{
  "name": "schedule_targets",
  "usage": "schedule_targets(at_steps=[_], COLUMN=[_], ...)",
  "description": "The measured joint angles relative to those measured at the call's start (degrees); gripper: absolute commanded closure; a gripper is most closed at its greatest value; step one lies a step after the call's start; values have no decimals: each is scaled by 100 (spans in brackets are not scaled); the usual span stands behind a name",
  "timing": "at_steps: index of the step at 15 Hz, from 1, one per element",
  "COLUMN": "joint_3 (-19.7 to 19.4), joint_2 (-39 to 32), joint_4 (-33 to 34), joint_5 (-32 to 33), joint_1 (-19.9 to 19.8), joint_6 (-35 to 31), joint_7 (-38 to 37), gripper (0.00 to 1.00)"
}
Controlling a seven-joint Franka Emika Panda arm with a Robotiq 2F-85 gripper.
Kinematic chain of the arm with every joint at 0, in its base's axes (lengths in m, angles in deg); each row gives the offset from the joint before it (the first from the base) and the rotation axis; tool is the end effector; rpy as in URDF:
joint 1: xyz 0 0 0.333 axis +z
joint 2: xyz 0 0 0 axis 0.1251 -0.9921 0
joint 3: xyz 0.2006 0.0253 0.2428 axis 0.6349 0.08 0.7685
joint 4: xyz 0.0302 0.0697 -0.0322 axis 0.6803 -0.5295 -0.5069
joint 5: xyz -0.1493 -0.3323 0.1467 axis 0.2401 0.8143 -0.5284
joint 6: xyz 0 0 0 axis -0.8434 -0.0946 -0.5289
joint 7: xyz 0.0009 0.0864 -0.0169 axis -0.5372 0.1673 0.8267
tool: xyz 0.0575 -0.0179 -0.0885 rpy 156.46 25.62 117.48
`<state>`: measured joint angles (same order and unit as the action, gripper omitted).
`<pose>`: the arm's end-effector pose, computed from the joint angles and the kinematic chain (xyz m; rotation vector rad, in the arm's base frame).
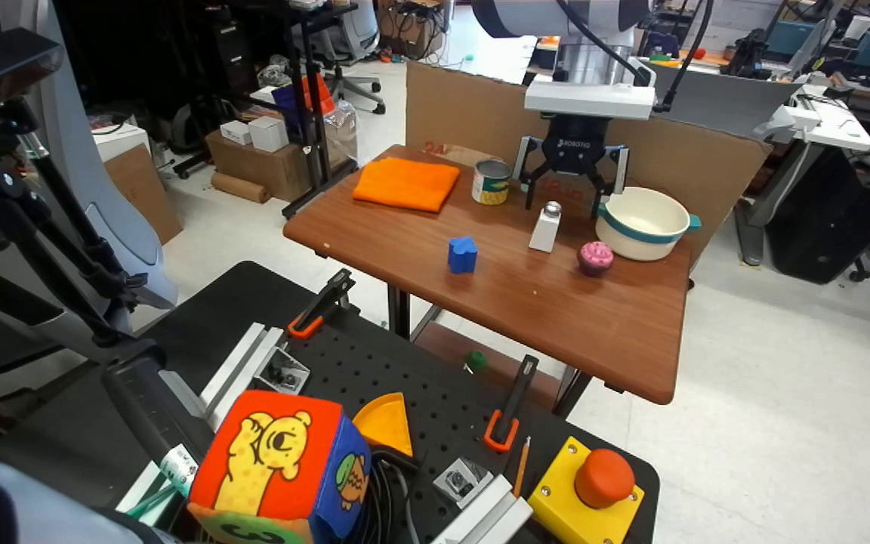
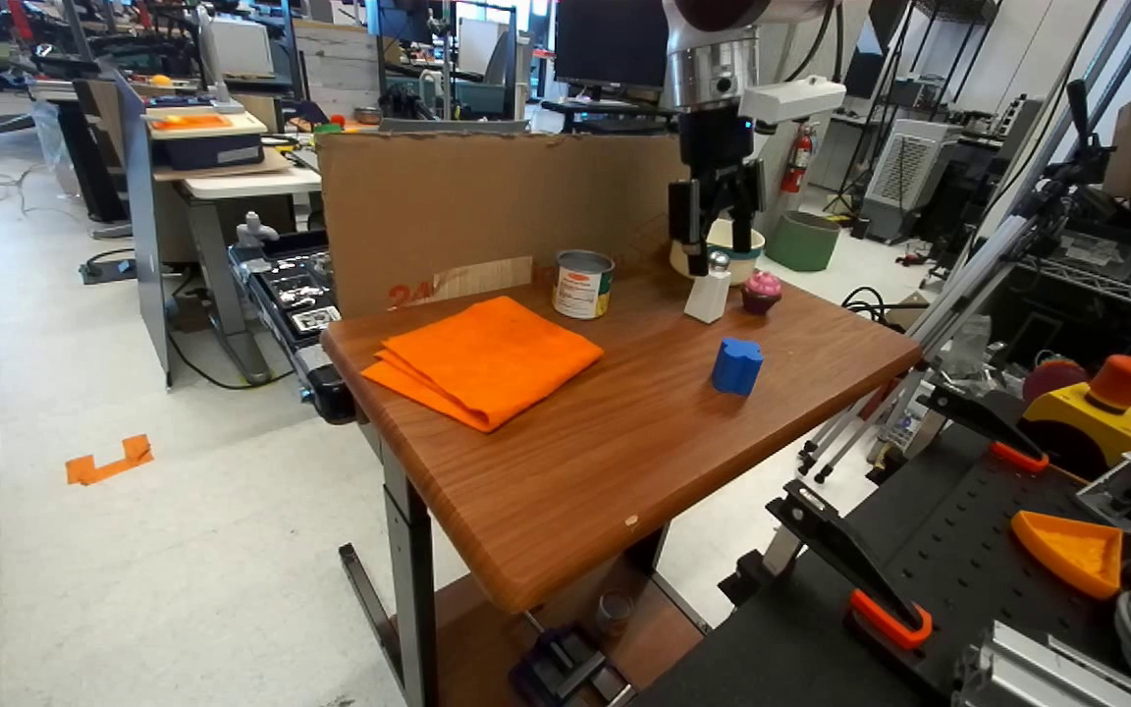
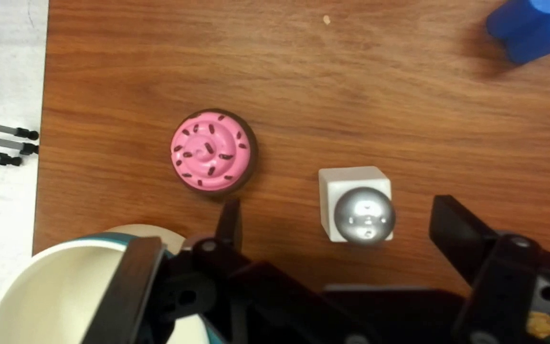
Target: Put the salt cellar in the white pot
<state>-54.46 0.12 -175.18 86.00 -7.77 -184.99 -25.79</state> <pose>0.6488 -0.0372 0.1809 2.9486 0.2280 -0.4122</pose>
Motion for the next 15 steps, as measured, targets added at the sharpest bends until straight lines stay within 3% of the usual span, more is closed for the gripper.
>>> schedule_targets(at_steps=[1,2,10,15], joint_3=[0,-2,-9,97], joint_2=[-23,-45,-183,248], joint_4=[0,0,1,-129], joint_5=[49,113,245,171], joint_1=[33,68,268,293], joint_6=[0,0,-5,-64], joint_7=[-21,-52,-326,-337], gripper=[25,26,88,90])
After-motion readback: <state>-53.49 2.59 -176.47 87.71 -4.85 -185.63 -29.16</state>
